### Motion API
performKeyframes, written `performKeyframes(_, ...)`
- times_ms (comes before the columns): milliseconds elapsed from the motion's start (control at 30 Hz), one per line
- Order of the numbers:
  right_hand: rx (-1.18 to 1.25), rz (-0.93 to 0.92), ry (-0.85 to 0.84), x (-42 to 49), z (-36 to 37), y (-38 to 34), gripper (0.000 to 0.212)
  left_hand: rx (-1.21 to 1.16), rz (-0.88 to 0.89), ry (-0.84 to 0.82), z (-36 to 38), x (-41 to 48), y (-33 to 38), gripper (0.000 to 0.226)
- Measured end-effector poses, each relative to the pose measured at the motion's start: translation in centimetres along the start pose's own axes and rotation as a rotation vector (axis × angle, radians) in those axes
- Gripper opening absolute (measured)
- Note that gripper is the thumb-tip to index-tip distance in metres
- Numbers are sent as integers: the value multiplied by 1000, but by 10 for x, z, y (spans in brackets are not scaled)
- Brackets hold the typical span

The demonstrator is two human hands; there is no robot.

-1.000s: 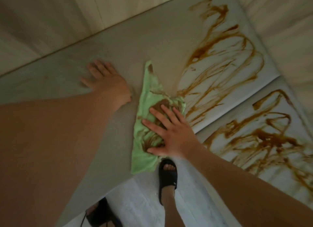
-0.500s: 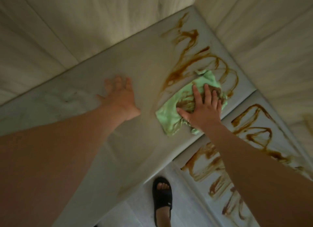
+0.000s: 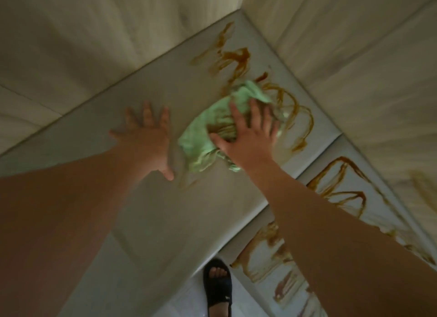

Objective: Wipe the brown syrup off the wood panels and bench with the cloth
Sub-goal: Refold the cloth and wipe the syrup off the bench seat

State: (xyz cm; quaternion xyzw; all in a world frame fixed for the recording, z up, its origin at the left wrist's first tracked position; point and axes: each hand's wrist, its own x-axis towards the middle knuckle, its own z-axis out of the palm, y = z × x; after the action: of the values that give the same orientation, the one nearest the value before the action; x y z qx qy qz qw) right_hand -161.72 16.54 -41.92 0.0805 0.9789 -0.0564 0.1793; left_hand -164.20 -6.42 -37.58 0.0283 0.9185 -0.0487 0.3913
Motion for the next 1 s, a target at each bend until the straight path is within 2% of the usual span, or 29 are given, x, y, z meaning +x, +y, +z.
performKeyframes(67,30,253,-1,-2,-2,42,103,13,-7,-9,1,7,5,175)
performKeyframes(167,116,533,27,-7,-3,74,113,26,-47,-27,2,12,11,173)
performKeyframes(300,201,707,41,19,-8,49,116,8,-96,-53,4,17,18,171)
performKeyframes(367,201,665,51,43,-12,26,112,10,-120,-74,4,21,21,170)
performKeyframes(467,142,451,70,75,-18,-15,110,-13,-131,-94,4,24,21,170)
performKeyframes(600,21,-94,45,98,-28,-66,102,-34,-125,-111,5,26,19,170)
performKeyframes(633,1,-180,57,103,-30,-65,101,-37,-125,-114,4,26,18,170)
performKeyframes(700,-24,-160,87,110,-34,-49,103,-31,-120,-118,3,25,18,169)
performKeyframes(800,-8,75,111,123,-40,-19,119,-31,-108,-134,3,25,18,170)
performKeyframes(867,29,143,139,135,-43,-15,125,-32,-106,-146,3,25,18,169)
performKeyframes(1000,28,36,113,164,-49,-28,123,-26,-113,-167,2,28,18,169)
